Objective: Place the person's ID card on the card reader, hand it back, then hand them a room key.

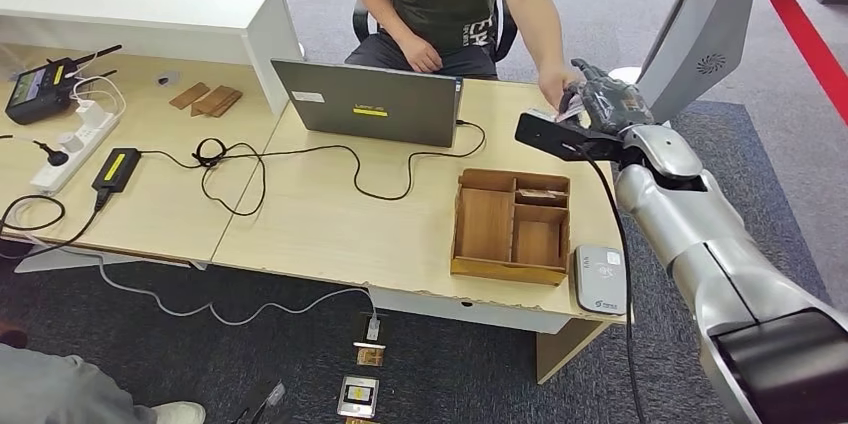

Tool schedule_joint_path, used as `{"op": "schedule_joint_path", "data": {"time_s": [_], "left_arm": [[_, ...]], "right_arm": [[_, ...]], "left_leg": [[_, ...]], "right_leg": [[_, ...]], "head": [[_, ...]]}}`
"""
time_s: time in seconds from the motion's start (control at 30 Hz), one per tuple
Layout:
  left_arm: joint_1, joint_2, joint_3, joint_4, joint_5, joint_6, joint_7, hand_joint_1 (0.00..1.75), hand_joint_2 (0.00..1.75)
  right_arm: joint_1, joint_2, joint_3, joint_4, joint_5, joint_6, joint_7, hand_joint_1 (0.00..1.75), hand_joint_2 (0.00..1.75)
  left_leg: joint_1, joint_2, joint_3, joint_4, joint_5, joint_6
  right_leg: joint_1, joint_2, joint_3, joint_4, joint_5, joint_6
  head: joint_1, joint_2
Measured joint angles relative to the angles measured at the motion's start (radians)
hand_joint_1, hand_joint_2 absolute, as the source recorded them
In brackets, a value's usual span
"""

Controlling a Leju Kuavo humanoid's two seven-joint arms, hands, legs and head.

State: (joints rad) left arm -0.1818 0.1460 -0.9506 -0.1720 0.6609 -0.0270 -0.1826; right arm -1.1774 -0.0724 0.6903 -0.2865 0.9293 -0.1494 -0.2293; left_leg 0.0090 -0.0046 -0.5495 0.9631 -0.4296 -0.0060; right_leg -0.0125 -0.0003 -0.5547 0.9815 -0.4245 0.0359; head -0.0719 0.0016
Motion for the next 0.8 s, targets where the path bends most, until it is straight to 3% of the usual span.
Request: {"op": "schedule_joint_path", "data": {"time_s": [0.23,0.47,0.8], "left_arm": [[0.011,-0.001,0.000,0.000,0.014,0.008,0.001,0.00,0.00],[0.037,-0.002,0.000,0.000,0.034,0.028,0.002,0.00,0.00],[0.043,-0.006,0.002,0.000,0.097,0.068,0.043,0.00,0.00]], "right_arm": [[0.004,0.000,0.000,0.001,0.058,-0.021,-0.041,0.00,0.00],[0.004,-0.009,-0.015,0.000,0.058,-0.110,-0.100,0.00,0.00],[0.040,-0.057,-0.108,-0.034,-0.099,-0.229,-0.317,0.00,0.00]], "left_leg": [[0.000,0.000,0.000,0.000,0.000,0.000],[0.000,0.000,0.000,0.000,0.000,0.000],[0.000,0.000,0.000,0.000,0.000,0.000]], "right_leg": [[0.000,0.000,0.000,0.000,0.000,0.000],[0.000,0.000,0.000,0.000,0.000,0.000],[0.000,0.000,0.000,0.000,0.000,0.000]], "head": [[0.000,0.000],[0.000,0.000],[0.000,0.000]]}}
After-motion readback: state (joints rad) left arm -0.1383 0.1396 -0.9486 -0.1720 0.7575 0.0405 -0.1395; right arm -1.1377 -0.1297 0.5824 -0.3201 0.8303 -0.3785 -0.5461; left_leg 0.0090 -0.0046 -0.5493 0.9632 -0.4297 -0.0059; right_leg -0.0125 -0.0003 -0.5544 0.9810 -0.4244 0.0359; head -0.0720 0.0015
